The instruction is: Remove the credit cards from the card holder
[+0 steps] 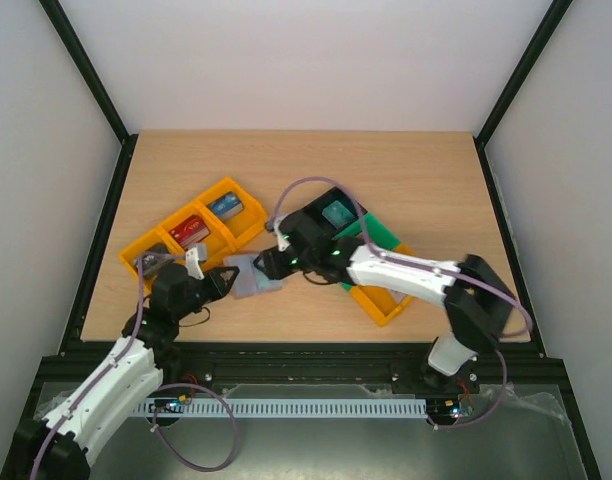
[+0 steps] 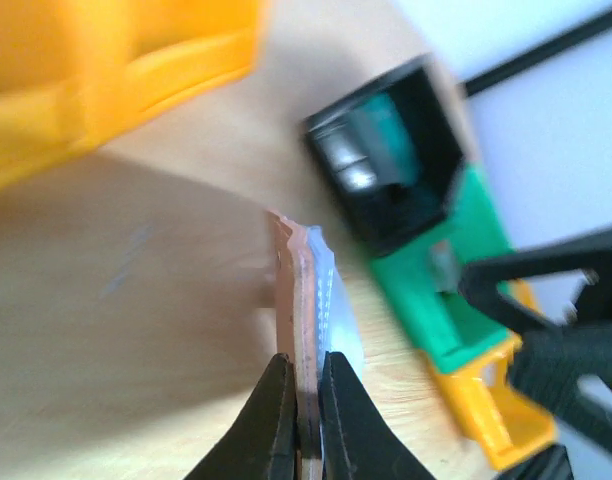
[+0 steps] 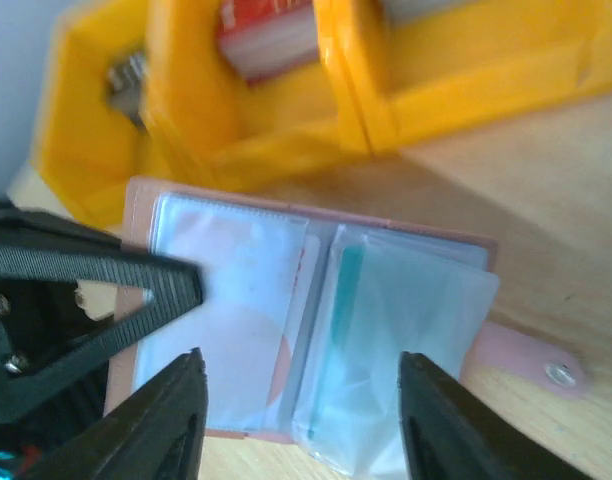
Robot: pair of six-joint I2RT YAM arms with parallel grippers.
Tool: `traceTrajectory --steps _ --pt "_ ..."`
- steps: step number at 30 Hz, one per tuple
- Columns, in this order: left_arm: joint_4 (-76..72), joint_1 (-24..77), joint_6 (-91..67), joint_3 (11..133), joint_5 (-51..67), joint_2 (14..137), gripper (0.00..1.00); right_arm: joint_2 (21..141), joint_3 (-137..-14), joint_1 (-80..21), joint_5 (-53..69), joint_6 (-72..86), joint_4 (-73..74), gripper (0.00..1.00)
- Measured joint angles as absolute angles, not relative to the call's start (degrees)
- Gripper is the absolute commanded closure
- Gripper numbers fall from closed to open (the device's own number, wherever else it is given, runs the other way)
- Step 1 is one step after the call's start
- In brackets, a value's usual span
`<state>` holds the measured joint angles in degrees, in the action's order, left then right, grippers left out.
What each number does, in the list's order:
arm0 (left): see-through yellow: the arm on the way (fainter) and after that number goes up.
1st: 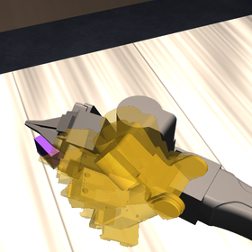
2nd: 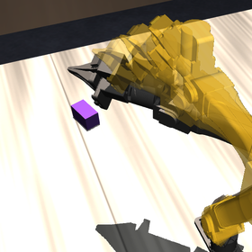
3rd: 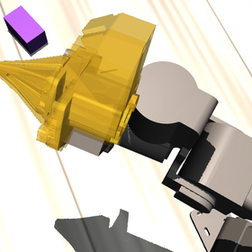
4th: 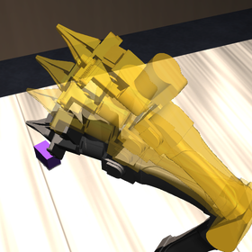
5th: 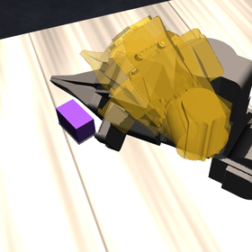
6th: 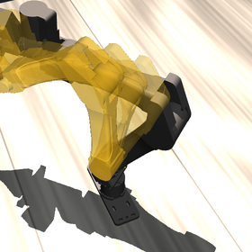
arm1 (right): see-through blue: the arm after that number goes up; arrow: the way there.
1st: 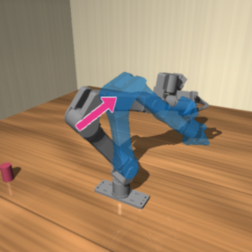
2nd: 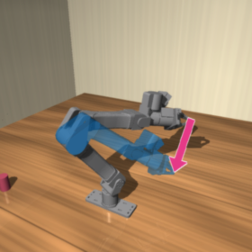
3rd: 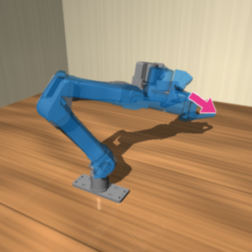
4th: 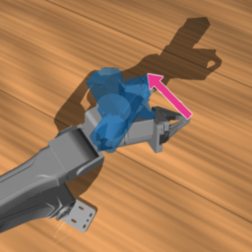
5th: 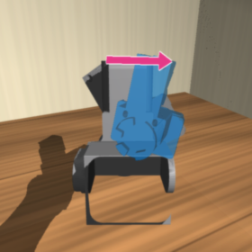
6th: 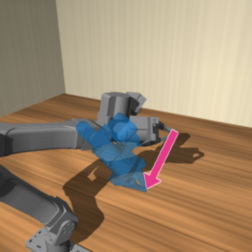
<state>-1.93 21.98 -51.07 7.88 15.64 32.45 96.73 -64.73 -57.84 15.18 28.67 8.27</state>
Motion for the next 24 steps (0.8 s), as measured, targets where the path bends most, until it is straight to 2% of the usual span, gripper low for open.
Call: traceTrajectory --steps 4,6,10,16,24 --pt "-4.73 21.43 -41.93 14.0 20.99 30.0 0.97 83.15 -60.45 -52.29 19.86 25.65 6.0 0.24" --pt "-6.04 21.17 -36.12 17.72 23.35 28.95 0.97 75.33 -57.74 -49.3 22.5 24.36 3.36 0.19" --pt "-7.94 20.86 -26.81 21.5 27.57 27.29 0.97 64.93 -55.48 -47.13 27.55 21.04 0.75 0.15" --pt "-10.07 20.58 -15.81 24.27 35.73 25.26 0.97 60.64 -54.19 -46.87 32.36 15.53 1.61 0.11" --pt "-18.11 19.29 -15.53 27.33 40.58 23.29 0.97 53.08 -53.93 -46.46 30.98 8.54 4.56 0.07"
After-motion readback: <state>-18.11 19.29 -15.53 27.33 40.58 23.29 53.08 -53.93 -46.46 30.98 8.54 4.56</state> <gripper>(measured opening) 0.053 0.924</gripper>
